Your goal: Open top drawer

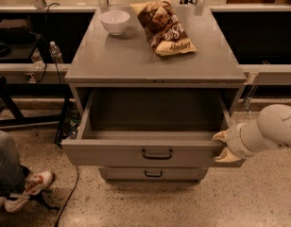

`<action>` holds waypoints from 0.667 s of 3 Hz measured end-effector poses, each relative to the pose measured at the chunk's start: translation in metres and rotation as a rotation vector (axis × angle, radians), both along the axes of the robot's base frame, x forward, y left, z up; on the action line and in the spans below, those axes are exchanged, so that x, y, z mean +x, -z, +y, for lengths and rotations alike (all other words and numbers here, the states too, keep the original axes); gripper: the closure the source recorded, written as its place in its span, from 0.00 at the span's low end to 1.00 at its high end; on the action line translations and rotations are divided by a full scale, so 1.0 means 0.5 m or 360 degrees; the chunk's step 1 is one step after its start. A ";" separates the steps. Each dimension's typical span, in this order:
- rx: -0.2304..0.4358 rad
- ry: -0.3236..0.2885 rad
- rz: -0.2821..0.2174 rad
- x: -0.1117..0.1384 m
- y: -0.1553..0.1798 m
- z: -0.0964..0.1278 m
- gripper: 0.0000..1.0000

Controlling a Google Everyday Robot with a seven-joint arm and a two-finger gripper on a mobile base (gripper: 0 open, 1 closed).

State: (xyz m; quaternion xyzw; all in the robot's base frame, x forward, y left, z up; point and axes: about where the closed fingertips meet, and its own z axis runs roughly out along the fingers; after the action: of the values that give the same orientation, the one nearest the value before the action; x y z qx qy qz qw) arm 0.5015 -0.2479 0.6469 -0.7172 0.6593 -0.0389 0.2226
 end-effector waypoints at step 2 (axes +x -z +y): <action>0.0027 0.0050 0.0008 -0.072 0.003 -0.003 1.00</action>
Offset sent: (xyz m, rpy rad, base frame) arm -0.1801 -0.0162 -0.0132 0.0713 0.0210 -0.1730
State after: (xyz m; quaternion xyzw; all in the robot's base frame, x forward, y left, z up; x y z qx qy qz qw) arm 0.4654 -0.2495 0.6456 -0.7048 0.6714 -0.0349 0.2263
